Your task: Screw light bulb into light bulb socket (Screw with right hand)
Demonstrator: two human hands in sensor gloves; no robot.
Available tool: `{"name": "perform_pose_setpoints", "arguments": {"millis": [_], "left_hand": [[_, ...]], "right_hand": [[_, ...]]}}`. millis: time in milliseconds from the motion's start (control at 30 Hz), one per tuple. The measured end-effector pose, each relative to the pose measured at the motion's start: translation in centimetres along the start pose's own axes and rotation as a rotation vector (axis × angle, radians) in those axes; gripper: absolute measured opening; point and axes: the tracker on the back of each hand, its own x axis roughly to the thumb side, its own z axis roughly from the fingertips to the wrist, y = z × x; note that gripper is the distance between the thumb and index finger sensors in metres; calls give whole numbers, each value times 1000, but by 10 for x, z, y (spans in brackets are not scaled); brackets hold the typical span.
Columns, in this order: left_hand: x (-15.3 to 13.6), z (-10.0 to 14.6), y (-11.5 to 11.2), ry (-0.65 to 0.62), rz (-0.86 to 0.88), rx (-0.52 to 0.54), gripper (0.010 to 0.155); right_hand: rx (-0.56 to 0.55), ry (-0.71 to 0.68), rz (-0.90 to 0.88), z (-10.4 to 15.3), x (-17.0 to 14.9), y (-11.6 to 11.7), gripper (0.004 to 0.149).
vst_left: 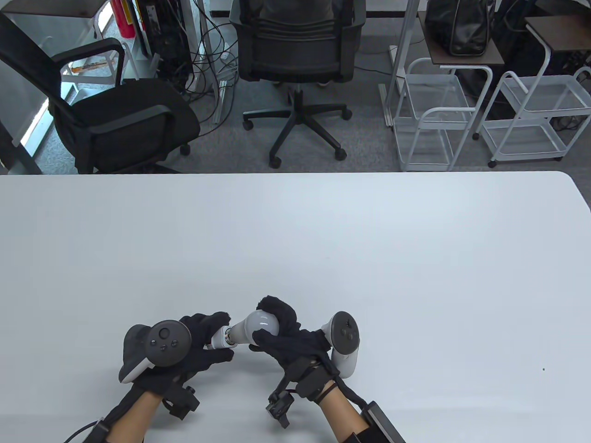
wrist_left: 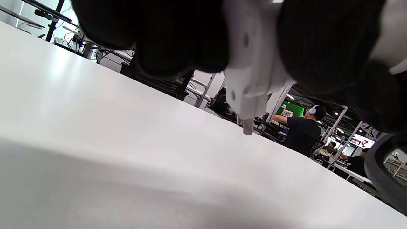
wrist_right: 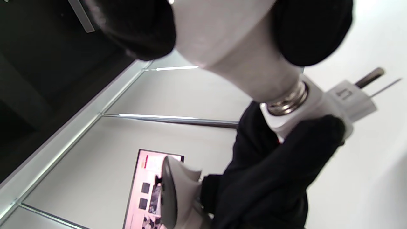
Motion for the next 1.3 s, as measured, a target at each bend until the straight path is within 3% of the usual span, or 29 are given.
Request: {"name": "perform_pose_setpoints", "arguments": {"millis": [367,467,867,1167,1300], "left_hand": [[6,2,3,-10,-298,61,73],[10,3,3,-18,-382,79,73],[11,3,1,-27,-394,80,73],[12,4,0,-26,-389,76,73],[15,4,0,-35,-415,77,73]], "right_hand": [[133,61,448,-2,4,-3,67],[123,52,434,-3,4,-2,66],[85,84,454,-2,1,-7,58],[53,98,407,-1,-1,-9,61],[35,113,403,-1,-3,-12,54]]}}
